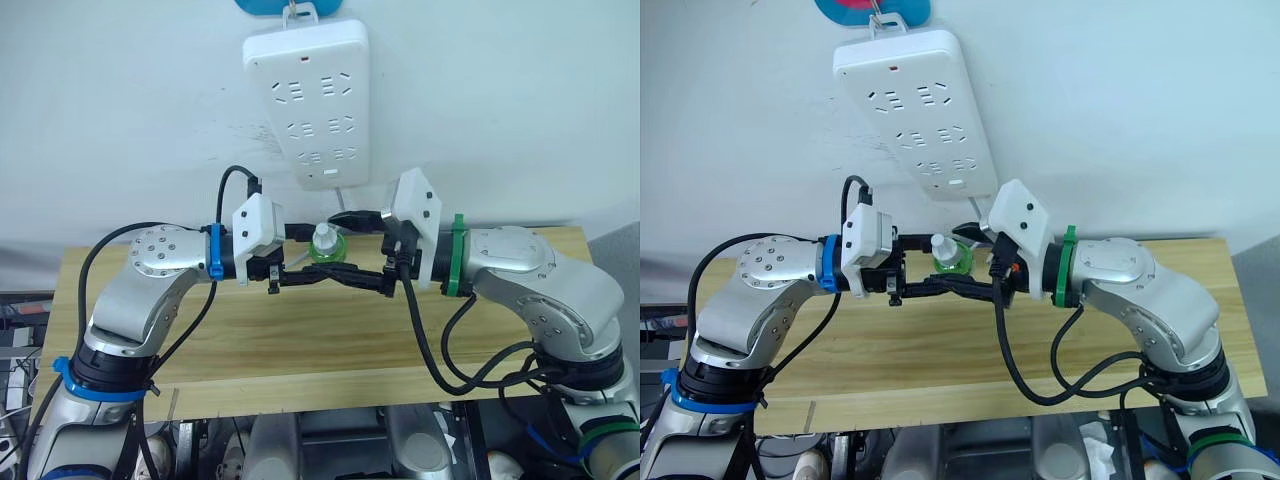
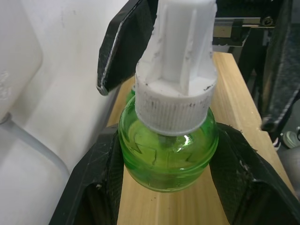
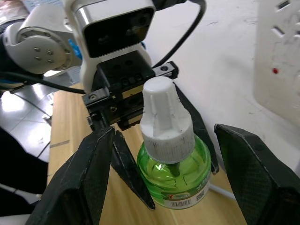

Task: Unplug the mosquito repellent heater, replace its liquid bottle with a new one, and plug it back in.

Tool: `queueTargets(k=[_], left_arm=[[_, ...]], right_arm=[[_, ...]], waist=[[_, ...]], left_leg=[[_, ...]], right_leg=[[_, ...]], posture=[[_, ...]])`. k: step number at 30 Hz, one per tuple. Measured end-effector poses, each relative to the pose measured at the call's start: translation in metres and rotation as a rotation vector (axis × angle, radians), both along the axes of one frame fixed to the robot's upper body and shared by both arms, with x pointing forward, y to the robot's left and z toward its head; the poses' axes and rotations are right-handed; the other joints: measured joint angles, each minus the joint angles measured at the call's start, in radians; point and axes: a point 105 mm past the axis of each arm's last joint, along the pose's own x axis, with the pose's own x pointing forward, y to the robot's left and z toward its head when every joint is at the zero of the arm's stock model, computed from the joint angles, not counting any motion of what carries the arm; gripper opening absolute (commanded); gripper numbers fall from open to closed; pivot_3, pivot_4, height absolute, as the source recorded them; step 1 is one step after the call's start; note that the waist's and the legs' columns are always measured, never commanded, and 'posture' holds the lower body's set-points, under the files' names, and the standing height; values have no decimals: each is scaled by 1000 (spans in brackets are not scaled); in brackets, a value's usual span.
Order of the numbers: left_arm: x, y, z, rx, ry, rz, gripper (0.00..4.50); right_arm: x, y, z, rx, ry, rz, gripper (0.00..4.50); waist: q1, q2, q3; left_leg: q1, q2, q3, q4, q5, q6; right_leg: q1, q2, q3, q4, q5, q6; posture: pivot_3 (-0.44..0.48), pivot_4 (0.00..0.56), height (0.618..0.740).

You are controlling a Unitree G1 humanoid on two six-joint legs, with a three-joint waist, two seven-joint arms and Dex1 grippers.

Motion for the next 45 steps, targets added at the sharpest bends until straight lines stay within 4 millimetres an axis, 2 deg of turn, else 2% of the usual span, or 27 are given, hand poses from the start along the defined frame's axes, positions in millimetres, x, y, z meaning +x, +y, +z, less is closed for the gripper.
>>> queueTargets(k=[20, 23, 28, 29, 45], left_arm=[[10, -1, 4, -36, -30, 77, 2215], [11, -1, 4, -40, -26, 82, 2215], [13, 1, 2, -40, -13, 86, 2215], [13, 1, 1, -40, -9, 85, 2215], [12, 2, 0, -38, 2, 72, 2215]], right_arm=[[-1, 9, 0, 47, 34, -122, 3561], [0, 9, 1, 55, 36, -136, 2949], [4, 5, 3, 61, 30, -171, 1215], [4, 5, 3, 59, 28, -171, 1107], [4, 6, 3, 57, 33, -154, 1107]], waist=[[-28, 0, 0], [-28, 0, 0], [-26, 0, 0], [-25, 0, 0], [-25, 0, 0]], left_leg=[[0, 0, 0, 4, 0, 0], [-1, 0, 0, 9, 0, 0], [-2, 0, 0, 11, 0, 0], [-2, 0, 0, 11, 0, 0], [-2, 0, 0, 11, 0, 0]], right_leg=[[0, 0, 0, 3, 0, 0], [0, 0, 1, 4, 0, 0], [0, 0, 1, 3, 0, 0], [0, 0, 1, 3, 0, 0], [-1, 0, 1, 4, 0, 0]], posture=[[-228, 386, 740], [-228, 386, 740], [-228, 386, 740], [-224, 387, 740], [-221, 391, 740]])
